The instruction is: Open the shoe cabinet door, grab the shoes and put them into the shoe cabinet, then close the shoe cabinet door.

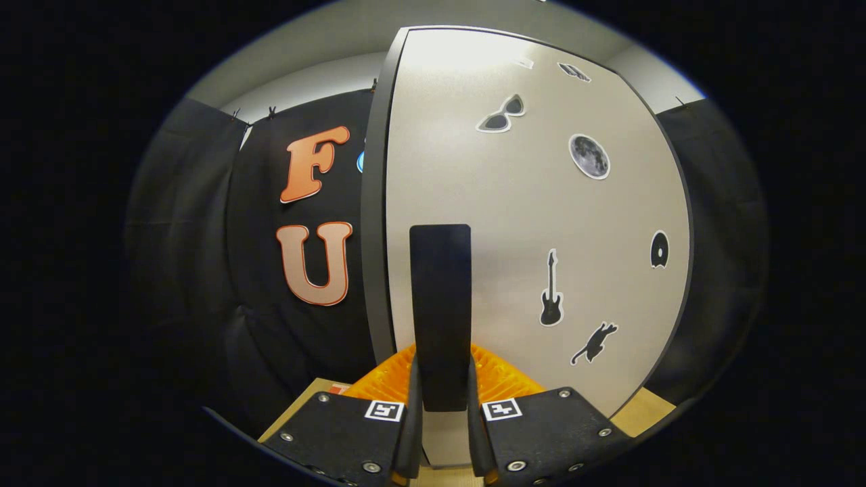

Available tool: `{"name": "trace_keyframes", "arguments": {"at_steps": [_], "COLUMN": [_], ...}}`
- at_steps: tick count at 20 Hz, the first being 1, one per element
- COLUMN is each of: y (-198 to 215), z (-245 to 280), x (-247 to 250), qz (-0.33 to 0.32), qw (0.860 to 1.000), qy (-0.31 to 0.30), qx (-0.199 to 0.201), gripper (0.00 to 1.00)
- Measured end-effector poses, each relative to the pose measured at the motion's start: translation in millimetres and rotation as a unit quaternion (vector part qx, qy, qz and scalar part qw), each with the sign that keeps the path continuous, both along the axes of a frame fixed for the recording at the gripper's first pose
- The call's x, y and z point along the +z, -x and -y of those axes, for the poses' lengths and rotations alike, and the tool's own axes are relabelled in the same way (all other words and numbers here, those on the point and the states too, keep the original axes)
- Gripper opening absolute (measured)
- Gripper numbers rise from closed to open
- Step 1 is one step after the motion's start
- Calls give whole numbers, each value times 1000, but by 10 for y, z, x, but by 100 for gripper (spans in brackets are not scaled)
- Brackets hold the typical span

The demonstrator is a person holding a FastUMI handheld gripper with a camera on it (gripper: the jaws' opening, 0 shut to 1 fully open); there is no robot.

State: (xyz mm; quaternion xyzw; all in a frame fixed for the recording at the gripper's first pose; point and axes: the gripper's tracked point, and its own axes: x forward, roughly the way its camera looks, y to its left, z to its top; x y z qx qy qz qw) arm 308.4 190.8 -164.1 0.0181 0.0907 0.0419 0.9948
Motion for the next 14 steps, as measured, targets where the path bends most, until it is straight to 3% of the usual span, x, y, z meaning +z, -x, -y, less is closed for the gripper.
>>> {"name": "trace_keyframes", "arguments": {"at_steps": [7,14], "y": [159,583], "z": [26,158], "x": [35,113], "qz": [1,9], "qw": [1000,998], "qy": [-3,-9], "qx": [31,59], "gripper": [18,17]}}
